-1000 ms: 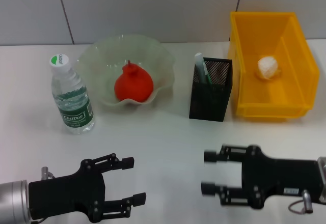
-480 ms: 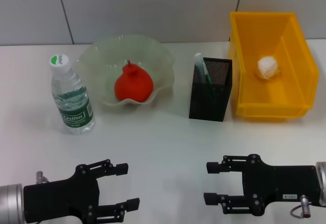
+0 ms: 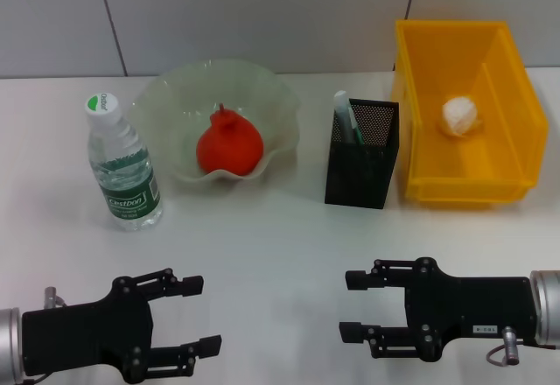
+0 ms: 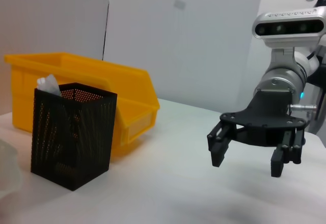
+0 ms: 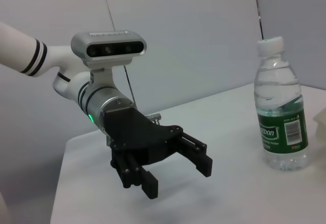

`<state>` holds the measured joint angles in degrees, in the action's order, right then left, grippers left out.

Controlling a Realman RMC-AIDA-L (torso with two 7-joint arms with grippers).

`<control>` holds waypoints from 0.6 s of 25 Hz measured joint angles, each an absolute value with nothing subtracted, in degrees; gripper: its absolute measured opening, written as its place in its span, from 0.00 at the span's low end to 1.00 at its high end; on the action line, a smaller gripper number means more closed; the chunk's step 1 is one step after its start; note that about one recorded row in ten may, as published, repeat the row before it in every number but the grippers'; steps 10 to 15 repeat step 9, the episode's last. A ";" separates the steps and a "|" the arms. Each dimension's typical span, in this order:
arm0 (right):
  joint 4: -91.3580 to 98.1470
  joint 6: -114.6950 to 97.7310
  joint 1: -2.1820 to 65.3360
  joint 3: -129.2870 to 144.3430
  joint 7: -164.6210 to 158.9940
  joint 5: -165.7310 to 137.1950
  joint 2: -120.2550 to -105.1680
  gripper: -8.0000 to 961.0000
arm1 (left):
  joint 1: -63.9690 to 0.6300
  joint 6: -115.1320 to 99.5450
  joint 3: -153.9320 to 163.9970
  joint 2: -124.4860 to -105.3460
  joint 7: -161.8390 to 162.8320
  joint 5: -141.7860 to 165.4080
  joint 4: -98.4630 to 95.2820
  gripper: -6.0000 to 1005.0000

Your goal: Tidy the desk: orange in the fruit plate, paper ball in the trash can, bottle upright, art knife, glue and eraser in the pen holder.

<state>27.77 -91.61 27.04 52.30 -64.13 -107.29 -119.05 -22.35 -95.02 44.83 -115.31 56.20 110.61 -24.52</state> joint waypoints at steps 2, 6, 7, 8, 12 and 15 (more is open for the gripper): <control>27.13 -91.16 27.38 52.51 -64.15 -107.26 -119.08 0.71 | -22.53 -95.00 44.81 -115.21 56.32 111.51 -24.58 0.81; 26.88 -90.46 27.61 52.77 -64.13 -107.24 -119.09 0.71 | -22.56 -94.77 44.79 -115.27 56.34 111.73 -24.80 0.81; 26.79 -90.34 27.69 52.79 -64.12 -107.23 -119.09 0.71 | -22.56 -94.73 44.77 -115.32 56.34 111.73 -24.90 0.81; 26.75 -90.30 27.75 52.80 -64.09 -107.23 -119.09 0.71 | -22.57 -94.72 44.74 -115.38 56.35 111.73 -25.01 0.81; 26.71 -90.28 27.78 52.81 -64.06 -107.22 -119.09 0.71 | -22.58 -94.71 44.74 -115.40 56.35 111.73 -25.08 0.81; 26.71 -90.28 27.78 52.81 -64.06 -107.22 -119.09 0.71 | -22.58 -94.71 44.74 -115.40 56.35 111.73 -25.08 0.81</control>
